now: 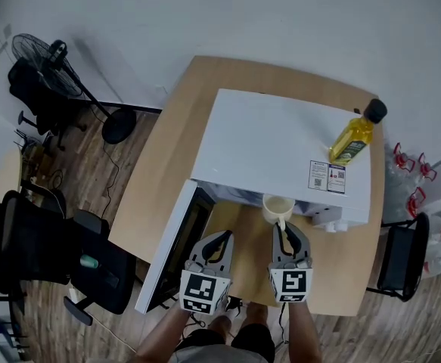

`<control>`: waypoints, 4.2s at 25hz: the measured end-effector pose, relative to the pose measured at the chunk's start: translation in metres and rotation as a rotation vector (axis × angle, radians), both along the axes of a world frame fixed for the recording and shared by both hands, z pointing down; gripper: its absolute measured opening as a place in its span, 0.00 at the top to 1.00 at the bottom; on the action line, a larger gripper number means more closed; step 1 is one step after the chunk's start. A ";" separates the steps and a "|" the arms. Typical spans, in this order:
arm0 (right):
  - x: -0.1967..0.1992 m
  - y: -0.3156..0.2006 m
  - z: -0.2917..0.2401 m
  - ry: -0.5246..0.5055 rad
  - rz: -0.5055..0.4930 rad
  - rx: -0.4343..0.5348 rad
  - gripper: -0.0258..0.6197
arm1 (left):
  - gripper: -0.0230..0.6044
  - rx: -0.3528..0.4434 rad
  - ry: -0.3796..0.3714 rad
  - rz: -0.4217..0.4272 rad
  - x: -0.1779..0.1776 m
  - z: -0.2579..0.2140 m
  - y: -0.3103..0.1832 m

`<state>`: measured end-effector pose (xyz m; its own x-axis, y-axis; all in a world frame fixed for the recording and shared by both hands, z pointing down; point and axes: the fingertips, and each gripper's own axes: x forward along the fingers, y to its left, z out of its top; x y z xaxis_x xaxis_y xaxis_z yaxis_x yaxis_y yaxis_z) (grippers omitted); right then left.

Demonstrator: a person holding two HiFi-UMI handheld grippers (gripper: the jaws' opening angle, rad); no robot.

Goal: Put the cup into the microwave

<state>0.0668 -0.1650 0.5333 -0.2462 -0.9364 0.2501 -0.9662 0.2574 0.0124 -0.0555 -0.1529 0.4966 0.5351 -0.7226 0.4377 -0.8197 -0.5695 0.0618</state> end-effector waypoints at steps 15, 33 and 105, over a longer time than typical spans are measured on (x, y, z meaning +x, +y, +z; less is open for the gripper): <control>0.002 -0.036 0.028 -0.021 -0.023 -0.026 0.88 | 0.92 -0.042 -0.020 -0.050 -0.001 0.026 -0.027; 0.004 -0.075 0.047 -0.007 -0.020 -0.062 0.88 | 0.92 -0.062 -0.009 -0.060 0.010 0.032 -0.057; 0.011 -0.035 -0.014 -0.053 0.050 -0.040 0.69 | 0.92 0.040 0.017 -0.025 0.007 -0.030 -0.009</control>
<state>0.0777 -0.2002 0.5193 -0.2136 -0.9373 0.2753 -0.9768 0.2085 -0.0481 -0.0480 -0.1624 0.4666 0.5236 -0.7528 0.3989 -0.8329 -0.5508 0.0537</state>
